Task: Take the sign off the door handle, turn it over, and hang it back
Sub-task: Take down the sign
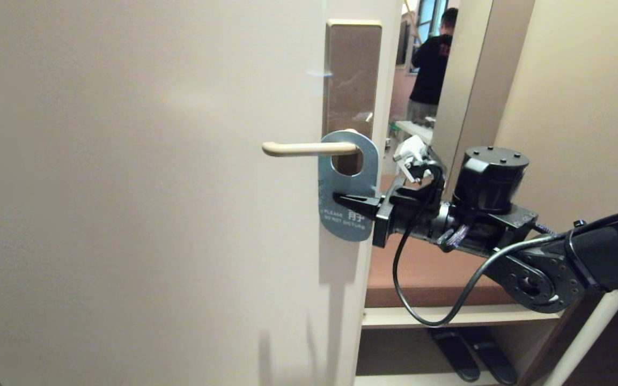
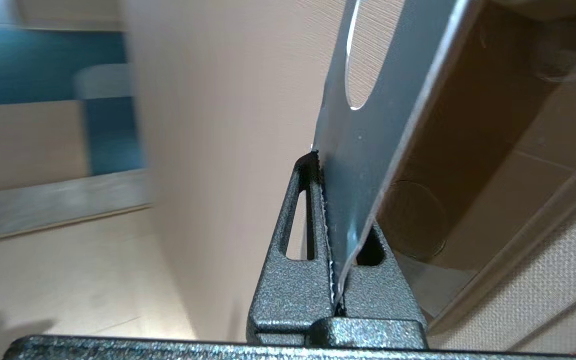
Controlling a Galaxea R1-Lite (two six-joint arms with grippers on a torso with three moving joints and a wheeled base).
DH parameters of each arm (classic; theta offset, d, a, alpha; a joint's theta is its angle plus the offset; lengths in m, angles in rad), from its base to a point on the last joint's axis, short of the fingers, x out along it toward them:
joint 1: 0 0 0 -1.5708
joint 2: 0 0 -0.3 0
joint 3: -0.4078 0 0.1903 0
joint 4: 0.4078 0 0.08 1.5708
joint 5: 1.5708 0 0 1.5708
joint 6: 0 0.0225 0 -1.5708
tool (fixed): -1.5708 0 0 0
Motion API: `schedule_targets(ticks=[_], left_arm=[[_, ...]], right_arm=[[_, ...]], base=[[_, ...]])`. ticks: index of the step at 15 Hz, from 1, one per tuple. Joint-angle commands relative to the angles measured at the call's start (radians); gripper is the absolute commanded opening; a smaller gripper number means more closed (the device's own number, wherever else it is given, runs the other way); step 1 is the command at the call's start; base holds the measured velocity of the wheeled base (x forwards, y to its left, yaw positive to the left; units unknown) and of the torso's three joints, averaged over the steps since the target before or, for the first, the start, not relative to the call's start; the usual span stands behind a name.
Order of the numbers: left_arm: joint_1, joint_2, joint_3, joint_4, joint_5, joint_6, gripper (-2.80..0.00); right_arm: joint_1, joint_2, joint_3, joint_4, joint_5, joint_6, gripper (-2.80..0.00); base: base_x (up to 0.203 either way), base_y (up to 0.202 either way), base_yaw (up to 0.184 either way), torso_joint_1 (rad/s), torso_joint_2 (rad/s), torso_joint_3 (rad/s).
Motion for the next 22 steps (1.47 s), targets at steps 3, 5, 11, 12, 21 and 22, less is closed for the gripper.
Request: schedule_targets(ticks=[3, 5, 11, 12, 21, 22], left_arm=[[0.000, 0.000, 0.000, -0.001, 0.000, -0.001, -2.80], [0.000, 0.000, 0.000, -0.001, 0.000, -0.001, -2.80], [0.000, 0.000, 0.000, 0.001, 0.000, -0.001, -2.80], [0.000, 0.000, 0.000, 0.000, 0.000, -0.001, -2.80], [0.000, 0.000, 0.000, 0.000, 0.000, -0.001, -2.80], [0.000, 0.000, 0.000, 0.001, 0.000, -0.001, -2.80]], right_arm=[[0.060, -0.001, 0.002, -0.003, -0.171, -0.019, -2.80], [0.085, -0.001, 0.001, -0.002, -0.260, -0.033, -2.80], [0.131, -0.014, 0.012, -0.001, -0.389, -0.043, -2.80], [0.142, -0.019, 0.018, 0.001, -0.407, -0.043, -2.80], [0.204, -0.052, 0.010, 0.071, -0.519, -0.043, -2.80], [0.211, -0.049, 0.003, 0.073, -0.529, -0.043, -2.80]], base=[[0.000, 0.000, 0.000, 0.000, 0.00, 0.000], [0.000, 0.000, 0.000, 0.000, 0.00, 0.000], [0.000, 0.000, 0.000, 0.000, 0.00, 0.000], [0.000, 0.000, 0.000, 0.000, 0.00, 0.000], [0.000, 0.000, 0.000, 0.000, 0.00, 0.000], [0.000, 0.000, 0.000, 0.000, 0.00, 0.000]])
